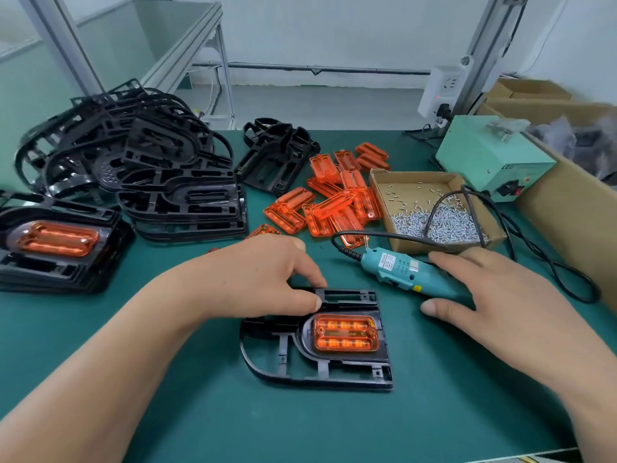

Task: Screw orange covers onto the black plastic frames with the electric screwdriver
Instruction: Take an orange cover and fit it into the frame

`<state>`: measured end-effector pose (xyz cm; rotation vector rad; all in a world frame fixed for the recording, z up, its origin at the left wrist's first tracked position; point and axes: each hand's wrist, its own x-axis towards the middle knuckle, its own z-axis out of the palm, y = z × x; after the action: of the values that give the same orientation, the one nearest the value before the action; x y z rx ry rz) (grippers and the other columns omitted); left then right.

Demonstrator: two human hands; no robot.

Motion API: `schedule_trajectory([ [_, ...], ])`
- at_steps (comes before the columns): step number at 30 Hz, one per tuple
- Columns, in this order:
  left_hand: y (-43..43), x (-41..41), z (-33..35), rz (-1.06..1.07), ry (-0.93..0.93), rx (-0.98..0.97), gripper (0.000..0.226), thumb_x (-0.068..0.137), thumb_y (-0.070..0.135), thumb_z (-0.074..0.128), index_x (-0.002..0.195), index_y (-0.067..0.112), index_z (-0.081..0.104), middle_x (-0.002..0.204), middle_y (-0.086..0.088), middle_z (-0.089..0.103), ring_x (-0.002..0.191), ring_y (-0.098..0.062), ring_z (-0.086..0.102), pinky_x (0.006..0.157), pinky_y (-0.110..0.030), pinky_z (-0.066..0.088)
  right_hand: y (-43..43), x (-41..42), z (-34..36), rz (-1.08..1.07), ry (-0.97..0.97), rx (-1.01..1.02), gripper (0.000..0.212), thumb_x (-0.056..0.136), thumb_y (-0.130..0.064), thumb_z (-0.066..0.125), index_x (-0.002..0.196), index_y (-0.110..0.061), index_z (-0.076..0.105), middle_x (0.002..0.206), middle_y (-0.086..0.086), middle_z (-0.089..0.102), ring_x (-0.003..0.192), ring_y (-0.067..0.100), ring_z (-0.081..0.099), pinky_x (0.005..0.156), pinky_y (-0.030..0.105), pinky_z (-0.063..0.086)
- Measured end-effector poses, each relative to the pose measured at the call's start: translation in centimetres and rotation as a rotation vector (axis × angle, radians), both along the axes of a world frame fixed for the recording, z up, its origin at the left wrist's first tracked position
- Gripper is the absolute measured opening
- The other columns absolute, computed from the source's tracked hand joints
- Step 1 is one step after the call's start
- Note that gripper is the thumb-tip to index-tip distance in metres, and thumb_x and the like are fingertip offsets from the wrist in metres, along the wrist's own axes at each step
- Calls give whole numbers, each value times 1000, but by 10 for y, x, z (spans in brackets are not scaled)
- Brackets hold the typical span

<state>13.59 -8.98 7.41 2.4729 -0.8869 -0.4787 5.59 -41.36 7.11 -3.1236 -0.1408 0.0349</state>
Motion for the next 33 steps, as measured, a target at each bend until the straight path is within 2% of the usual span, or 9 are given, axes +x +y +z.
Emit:
schedule_trajectory([
  [4, 1, 2, 0, -3, 19, -6, 23, 90, 56, 70, 111, 47, 75, 85, 24, 51, 86, 12, 54, 68, -17, 34, 21, -18, 3, 177, -345, 222, 45, 98, -60, 56, 125, -28, 73, 110, -12, 63, 103, 17, 62, 81, 35, 51],
  [6, 1, 2, -1, -9, 23, 0, 22, 93, 53, 71, 112, 45, 76, 82, 26, 51, 87, 18, 51, 70, -15, 33, 45, -22, 2, 396, -265, 343, 37, 97, -53, 59, 123, -30, 73, 111, -15, 63, 103, 10, 62, 85, 30, 51],
  [10, -1, 2, 0, -16, 31, 6, 23, 96, 50, 70, 117, 43, 76, 87, 16, 52, 88, 0, 55, 77, -22, 39, 76, -10, -6, 621, -37, 279, 26, 97, -35, 76, 121, -26, 77, 111, -7, 66, 99, 18, 61, 81, 35, 54],
  [16, -2, 3, 0, -12, 37, 17, 23, 97, 49, 69, 117, 42, 76, 90, 15, 53, 91, 2, 53, 78, -22, 37, 80, -9, 4, 641, -17, 219, 20, 96, -40, 72, 111, -27, 79, 106, -9, 66, 94, 18, 64, 72, 40, 59],
  [20, -3, 4, -2, -10, 39, 22, 24, 97, 48, 70, 119, 39, 76, 90, 21, 55, 91, 8, 53, 81, -20, 38, 97, -8, 14, 475, 128, 81, 36, 101, -57, 52, 128, -38, 66, 122, -16, 54, 118, 14, 54, 93, 40, 50],
  [23, -3, 5, -3, -7, 38, 21, 25, 97, 47, 71, 119, 38, 76, 89, 25, 55, 89, 11, 53, 82, -20, 39, 105, -3, 20, 473, 113, -19, 41, 100, -61, 47, 129, -35, 59, 120, -11, 53, 116, 17, 54, 93, 42, 49],
  [27, -3, 4, -2, -1, 46, 45, 27, 96, 49, 69, 121, 39, 73, 94, 21, 56, 92, 5, 54, 86, -29, 44, 94, 1, 26, 445, 183, 147, 37, 92, -61, 56, 123, -40, 58, 110, -17, 54, 105, 6, 53, 93, 34, 46],
  [31, -3, 3, -2, 0, 48, 40, 24, 97, 49, 69, 118, 40, 74, 97, 17, 60, 95, 4, 56, 85, -28, 45, 80, 1, 20, 376, 212, 312, 55, 76, -71, 50, 125, -47, 57, 103, -25, 51, 100, 0, 52, 84, 22, 44],
  [33, -3, 2, -2, 3, 50, 42, 24, 97, 50, 69, 118, 40, 73, 99, 16, 60, 96, 4, 56, 86, -28, 46, 76, -1, 14, 350, 175, 369, 44, 73, -70, 54, 111, -47, 60, 105, -23, 52, 97, 1, 55, 78, 21, 43],
])
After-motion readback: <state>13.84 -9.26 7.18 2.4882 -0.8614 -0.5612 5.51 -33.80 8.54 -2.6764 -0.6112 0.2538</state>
